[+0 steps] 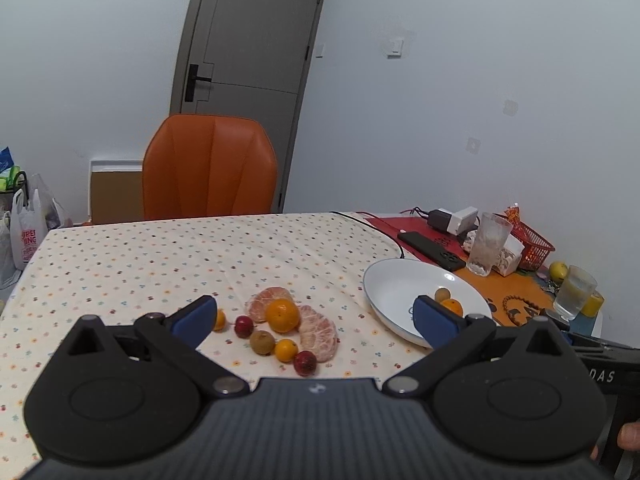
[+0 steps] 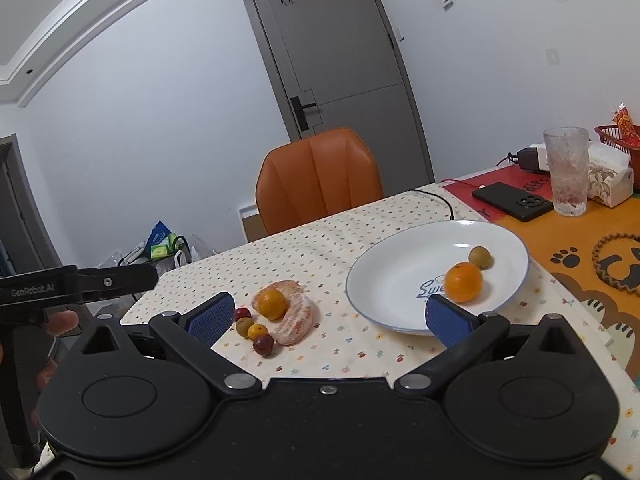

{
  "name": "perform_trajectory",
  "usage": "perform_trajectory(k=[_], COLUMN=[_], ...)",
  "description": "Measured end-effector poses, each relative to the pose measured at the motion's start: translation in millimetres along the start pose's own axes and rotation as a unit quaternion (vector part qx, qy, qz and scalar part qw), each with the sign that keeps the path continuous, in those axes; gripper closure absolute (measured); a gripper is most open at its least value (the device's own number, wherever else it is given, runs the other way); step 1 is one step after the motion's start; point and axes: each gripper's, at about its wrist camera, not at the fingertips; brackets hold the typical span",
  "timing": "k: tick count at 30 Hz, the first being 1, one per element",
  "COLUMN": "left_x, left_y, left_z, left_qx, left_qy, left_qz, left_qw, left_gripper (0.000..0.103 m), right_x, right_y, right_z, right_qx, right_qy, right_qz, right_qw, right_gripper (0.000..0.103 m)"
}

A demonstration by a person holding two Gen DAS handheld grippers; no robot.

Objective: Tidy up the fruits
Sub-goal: 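Move both open grippers back toward the remaining fruit cluster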

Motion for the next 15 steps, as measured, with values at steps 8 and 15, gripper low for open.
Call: perform_trajectory(k=[8, 15], left_x=[4, 5], left_y=[-9, -6], left_z=[13, 26], left_qx=[0.019, 0.047], left_qy=[-0.005, -0.01], left_qz=[-0.006, 0.006], left_qw=[0.9998, 0.9988], left_gripper=[0.0, 0.0], right_x=[3, 3], right_y=[5, 16], right_z=[13, 21], right_qx=[0.015, 0.031], right_qy=[-0.019, -0.029], right_qz=[0.009, 0.022], right_qw=[1.0, 0.999], right_gripper=[0.0, 0.0])
Point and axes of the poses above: each gripper's, at about its wrist camera, not at the fingertips, and y roughly the way its jaws point, z to its left, x to its top, and after that the axes turned 15 degrees about -y, right-handed
